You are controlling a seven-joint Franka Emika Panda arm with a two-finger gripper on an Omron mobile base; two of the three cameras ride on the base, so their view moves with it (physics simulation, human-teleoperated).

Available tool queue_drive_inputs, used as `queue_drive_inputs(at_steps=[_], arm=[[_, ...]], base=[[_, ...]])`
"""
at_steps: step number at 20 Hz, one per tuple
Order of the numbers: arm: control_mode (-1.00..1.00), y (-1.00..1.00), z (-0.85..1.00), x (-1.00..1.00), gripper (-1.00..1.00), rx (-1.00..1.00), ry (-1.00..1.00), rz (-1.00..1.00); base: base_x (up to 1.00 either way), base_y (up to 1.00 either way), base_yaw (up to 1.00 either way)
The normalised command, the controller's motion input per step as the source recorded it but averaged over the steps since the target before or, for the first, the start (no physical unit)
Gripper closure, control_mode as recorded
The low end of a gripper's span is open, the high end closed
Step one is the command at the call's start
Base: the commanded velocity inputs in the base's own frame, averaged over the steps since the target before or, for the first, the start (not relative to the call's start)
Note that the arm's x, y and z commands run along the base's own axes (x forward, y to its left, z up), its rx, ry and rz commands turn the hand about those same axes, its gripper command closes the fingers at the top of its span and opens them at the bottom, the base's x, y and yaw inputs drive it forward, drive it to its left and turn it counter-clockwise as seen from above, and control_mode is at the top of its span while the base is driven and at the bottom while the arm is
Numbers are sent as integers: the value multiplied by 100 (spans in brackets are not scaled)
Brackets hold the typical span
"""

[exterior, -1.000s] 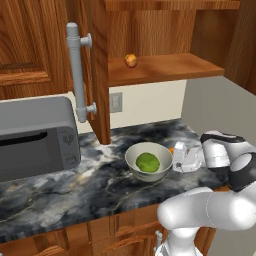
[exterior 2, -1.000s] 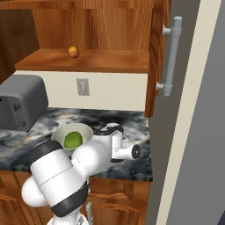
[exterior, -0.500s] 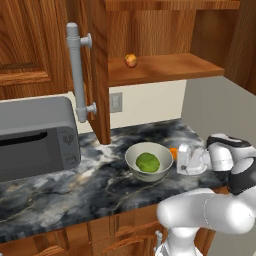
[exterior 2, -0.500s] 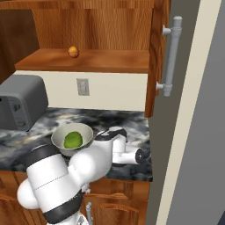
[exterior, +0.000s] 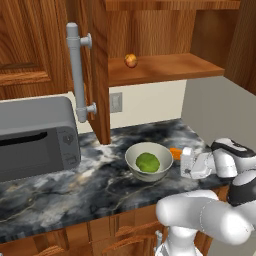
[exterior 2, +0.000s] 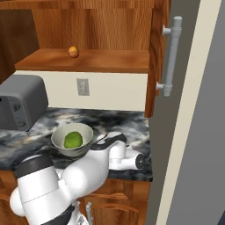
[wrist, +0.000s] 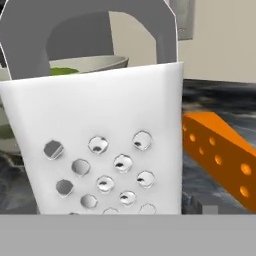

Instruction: Pick the cheese from the fridge and the cheese grater from the cabinet and place them next to the salad bowl.

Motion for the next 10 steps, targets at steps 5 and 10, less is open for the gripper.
queue_drive_inputs(at_steps=[5,10], arm=[[-100,7,-1,42,-100,0,0,0],[-100,-2,-13,12,-100,2,-5,0]], base=[[0,0,0],[0,0,0]])
